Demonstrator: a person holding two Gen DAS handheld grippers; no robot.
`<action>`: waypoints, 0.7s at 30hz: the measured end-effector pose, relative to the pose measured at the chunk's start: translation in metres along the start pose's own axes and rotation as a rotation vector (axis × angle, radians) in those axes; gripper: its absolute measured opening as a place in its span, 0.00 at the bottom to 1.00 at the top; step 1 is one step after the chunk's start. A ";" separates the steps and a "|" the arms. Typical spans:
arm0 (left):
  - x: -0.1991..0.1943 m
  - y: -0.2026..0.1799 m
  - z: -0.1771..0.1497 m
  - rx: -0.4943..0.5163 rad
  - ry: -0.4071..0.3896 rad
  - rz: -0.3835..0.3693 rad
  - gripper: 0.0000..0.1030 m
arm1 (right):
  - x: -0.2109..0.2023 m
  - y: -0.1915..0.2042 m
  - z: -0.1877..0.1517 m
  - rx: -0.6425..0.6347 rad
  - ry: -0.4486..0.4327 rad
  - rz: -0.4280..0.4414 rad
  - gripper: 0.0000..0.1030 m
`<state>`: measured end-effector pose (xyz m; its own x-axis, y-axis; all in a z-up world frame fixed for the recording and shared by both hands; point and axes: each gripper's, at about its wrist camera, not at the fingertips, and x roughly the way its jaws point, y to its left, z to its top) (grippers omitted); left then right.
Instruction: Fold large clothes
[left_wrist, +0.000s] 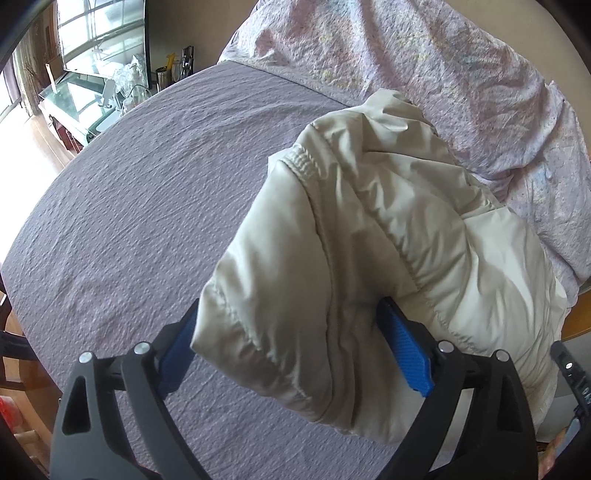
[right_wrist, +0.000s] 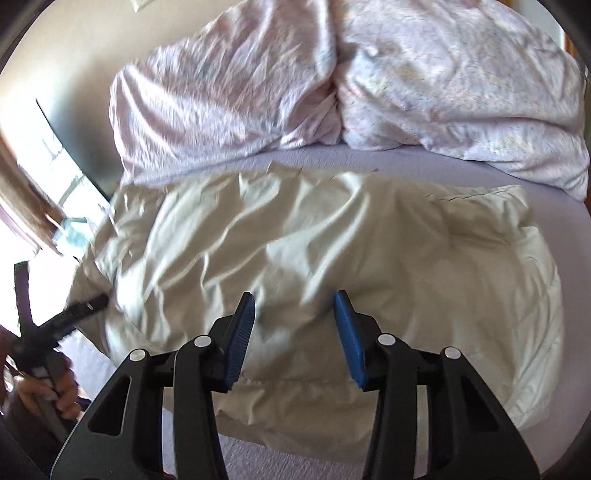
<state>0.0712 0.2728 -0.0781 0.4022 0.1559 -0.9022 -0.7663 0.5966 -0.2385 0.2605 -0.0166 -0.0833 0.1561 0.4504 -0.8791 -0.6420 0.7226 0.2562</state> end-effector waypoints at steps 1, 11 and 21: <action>0.001 0.000 0.000 -0.004 0.001 -0.004 0.90 | 0.006 0.002 -0.002 -0.005 0.009 -0.008 0.45; 0.009 0.002 0.009 -0.045 0.019 -0.057 0.92 | 0.057 0.000 -0.011 0.015 0.103 -0.035 0.50; 0.025 0.004 0.019 -0.145 0.042 -0.134 0.95 | 0.069 0.005 -0.005 -0.030 0.102 -0.082 0.51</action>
<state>0.0879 0.2936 -0.0944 0.4867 0.0480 -0.8723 -0.7724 0.4901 -0.4040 0.2643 0.0159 -0.1449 0.1326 0.3334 -0.9334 -0.6526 0.7382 0.1710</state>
